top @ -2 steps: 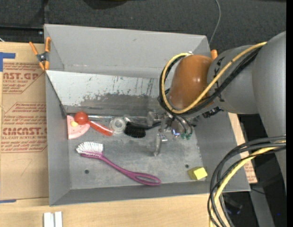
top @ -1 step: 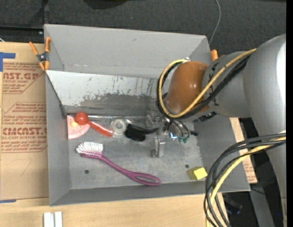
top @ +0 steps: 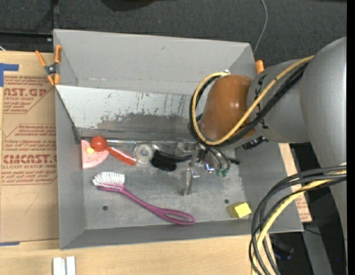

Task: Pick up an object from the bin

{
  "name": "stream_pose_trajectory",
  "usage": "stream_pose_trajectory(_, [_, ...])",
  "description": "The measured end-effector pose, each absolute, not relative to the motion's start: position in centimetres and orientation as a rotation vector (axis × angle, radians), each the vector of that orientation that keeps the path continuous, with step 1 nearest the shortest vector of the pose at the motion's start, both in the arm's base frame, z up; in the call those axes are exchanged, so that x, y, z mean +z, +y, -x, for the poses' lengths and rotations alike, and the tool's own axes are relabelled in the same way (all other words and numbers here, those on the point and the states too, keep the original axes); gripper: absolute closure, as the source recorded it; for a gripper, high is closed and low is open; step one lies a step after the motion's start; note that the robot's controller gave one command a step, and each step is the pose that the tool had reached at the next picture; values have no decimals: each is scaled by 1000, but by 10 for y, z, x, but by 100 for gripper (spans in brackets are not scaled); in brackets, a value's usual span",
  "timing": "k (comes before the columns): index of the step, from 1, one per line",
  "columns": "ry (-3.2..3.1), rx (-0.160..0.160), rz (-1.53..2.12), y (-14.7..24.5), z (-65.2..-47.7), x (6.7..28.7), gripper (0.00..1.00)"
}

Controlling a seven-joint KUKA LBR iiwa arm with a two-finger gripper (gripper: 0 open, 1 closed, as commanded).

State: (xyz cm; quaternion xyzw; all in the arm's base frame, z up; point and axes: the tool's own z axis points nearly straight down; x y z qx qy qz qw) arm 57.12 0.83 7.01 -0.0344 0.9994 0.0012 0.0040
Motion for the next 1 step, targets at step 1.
stream_pose_trajectory(1, [3099, 0, 411, -5, -578, 70, 0])
